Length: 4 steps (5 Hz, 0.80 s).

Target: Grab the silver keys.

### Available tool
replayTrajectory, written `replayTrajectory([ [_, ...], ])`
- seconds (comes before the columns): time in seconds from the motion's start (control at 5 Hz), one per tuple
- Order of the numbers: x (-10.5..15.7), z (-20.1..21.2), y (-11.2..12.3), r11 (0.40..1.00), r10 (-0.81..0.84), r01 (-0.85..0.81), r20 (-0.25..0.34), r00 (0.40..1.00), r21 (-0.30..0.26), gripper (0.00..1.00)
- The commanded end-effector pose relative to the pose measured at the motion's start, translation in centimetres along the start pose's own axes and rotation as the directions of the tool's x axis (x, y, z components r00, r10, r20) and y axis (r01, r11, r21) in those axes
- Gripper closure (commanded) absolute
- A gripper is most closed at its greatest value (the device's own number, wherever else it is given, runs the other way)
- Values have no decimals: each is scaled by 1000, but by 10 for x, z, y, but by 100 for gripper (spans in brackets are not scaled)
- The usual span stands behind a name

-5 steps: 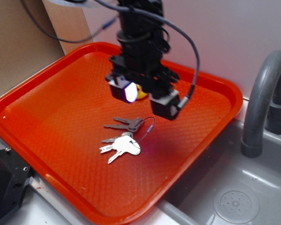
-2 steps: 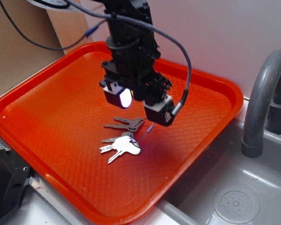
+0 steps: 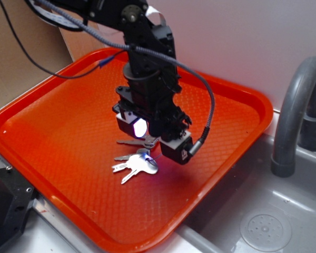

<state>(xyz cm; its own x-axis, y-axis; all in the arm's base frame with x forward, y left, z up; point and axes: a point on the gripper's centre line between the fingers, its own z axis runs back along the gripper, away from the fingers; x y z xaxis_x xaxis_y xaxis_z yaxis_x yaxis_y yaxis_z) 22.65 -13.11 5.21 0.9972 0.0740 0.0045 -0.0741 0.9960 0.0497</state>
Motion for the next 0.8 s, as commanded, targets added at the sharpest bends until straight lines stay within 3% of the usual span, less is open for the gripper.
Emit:
replayTrajectory([
  [0.0,4,-2,-13,1000,1,-1,13,1000,1,0],
  [0.4,10,-10,-27,1000,-15,15,-4,1000,17,0],
  [0.6,10,-17,-28,1000,-10,11,-5,1000,29,100],
])
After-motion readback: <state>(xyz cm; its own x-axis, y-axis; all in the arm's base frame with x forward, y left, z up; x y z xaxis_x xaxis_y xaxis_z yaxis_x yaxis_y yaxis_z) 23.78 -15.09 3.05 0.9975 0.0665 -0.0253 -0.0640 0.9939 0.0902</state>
